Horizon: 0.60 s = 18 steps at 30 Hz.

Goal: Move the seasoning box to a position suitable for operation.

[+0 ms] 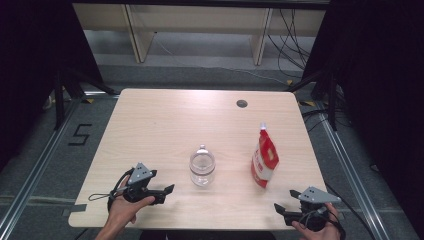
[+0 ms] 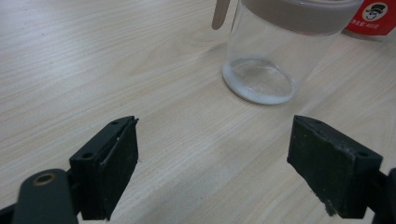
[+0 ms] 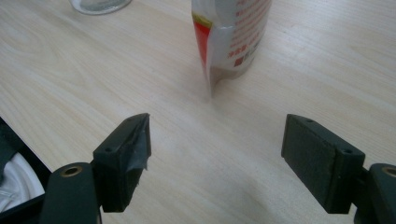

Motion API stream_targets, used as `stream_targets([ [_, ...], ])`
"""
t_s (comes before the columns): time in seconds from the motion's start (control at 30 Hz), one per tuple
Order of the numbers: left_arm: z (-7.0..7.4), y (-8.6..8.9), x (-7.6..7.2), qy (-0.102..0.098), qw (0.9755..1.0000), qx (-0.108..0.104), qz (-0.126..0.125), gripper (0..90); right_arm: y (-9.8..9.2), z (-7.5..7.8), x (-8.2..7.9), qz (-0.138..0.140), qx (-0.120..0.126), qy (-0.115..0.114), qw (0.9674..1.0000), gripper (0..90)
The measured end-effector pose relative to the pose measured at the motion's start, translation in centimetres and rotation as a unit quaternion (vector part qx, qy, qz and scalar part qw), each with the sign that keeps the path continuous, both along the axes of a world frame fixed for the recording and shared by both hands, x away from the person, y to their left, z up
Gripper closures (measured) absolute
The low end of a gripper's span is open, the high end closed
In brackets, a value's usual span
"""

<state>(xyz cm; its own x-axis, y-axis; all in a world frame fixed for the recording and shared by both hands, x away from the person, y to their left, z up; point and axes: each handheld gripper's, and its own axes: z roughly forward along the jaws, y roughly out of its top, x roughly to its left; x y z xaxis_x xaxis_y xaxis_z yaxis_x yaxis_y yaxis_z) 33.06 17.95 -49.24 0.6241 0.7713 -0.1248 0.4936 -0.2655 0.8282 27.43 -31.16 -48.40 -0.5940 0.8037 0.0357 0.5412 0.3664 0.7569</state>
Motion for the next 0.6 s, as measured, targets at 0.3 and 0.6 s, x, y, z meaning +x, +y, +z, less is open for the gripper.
stream_targets([
  [0.3, 0.07, 0.06, -0.02, 0.003, 1.0000, -0.003, 0.004, 16.6, 0.31, 0.00, -0.22, -0.007, 0.010, 0.011, 0.9999, 24.7],
  [0.6, 0.19, 0.06, -0.02, 0.011, 0.9997, -0.021, -0.003, 21.7, 0.17, 0.02, -0.01, 0.006, -0.001, 0.000, 1.0000, 24.7],
])
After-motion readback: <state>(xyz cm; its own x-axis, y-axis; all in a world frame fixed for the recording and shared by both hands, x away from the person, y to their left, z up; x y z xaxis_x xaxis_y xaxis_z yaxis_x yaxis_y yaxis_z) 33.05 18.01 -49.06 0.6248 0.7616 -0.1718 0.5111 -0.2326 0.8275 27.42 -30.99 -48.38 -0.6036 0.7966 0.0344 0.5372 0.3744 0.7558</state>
